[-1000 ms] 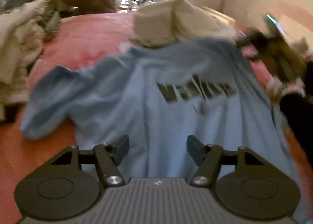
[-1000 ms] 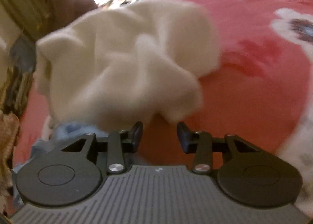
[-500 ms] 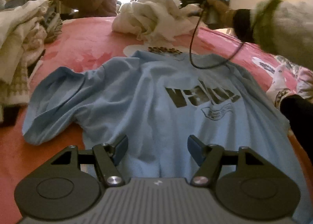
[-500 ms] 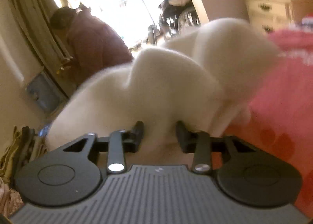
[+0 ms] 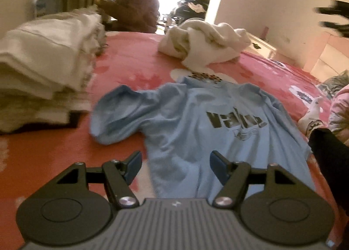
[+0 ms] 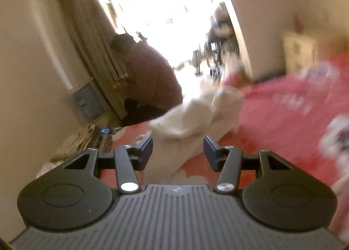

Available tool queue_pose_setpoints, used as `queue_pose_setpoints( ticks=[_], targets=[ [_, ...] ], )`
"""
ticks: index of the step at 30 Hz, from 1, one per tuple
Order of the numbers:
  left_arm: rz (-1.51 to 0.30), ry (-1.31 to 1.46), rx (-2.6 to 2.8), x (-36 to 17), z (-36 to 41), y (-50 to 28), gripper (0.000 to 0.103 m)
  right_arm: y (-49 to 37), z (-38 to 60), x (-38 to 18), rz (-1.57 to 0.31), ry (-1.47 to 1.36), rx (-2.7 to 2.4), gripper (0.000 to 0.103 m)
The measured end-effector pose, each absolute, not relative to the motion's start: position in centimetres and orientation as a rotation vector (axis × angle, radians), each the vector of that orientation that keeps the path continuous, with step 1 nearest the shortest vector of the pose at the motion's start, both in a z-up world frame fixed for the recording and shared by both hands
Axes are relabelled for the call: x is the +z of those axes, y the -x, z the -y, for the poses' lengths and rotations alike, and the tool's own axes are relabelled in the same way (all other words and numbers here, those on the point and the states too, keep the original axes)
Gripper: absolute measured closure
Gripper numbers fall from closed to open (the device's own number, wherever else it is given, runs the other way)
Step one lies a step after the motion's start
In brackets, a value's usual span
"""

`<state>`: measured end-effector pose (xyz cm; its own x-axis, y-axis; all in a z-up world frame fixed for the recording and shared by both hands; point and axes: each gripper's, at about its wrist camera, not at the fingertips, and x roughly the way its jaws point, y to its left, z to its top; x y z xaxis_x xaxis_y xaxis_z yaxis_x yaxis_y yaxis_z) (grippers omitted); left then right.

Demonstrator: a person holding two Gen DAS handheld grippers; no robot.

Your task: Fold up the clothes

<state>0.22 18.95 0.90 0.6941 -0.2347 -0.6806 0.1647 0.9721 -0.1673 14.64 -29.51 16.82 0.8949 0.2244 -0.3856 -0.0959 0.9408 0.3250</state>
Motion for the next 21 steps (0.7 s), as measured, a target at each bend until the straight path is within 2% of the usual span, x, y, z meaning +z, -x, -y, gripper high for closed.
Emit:
queue_pose_setpoints(
  ticks=[2,6,11,16,21],
  targets=[
    [-0.785,0.115,-0.21,1.6,-19.9,0.8,0.033,-8.8,29.0,19.6,-0.391,-0.214,0.149,0.049],
    [-0.845,0.16,-0.168,2.4,-21.6,2.3,0.033,-0.4,29.3,20.9,-0.455,-0.268,0.143,0.048],
    [-0.956,0.234,-0.126,1.4,-23.5,4.1,0.033,4.4,26.6,14.1,-0.701,-0.342,0.184,0.047],
    [-1.035,0.228,-0.104,0.1,-24.4,6.3,0.033,5.0,22.1,5.3,-0.895,-0.454,0.249,0.047],
    [-1.092,0.206,-0.102,-0.6,-24.9,7.7,0.033,4.8,14.6,1.6,-1.014,-0.387,0.382,0.047]
  ],
)
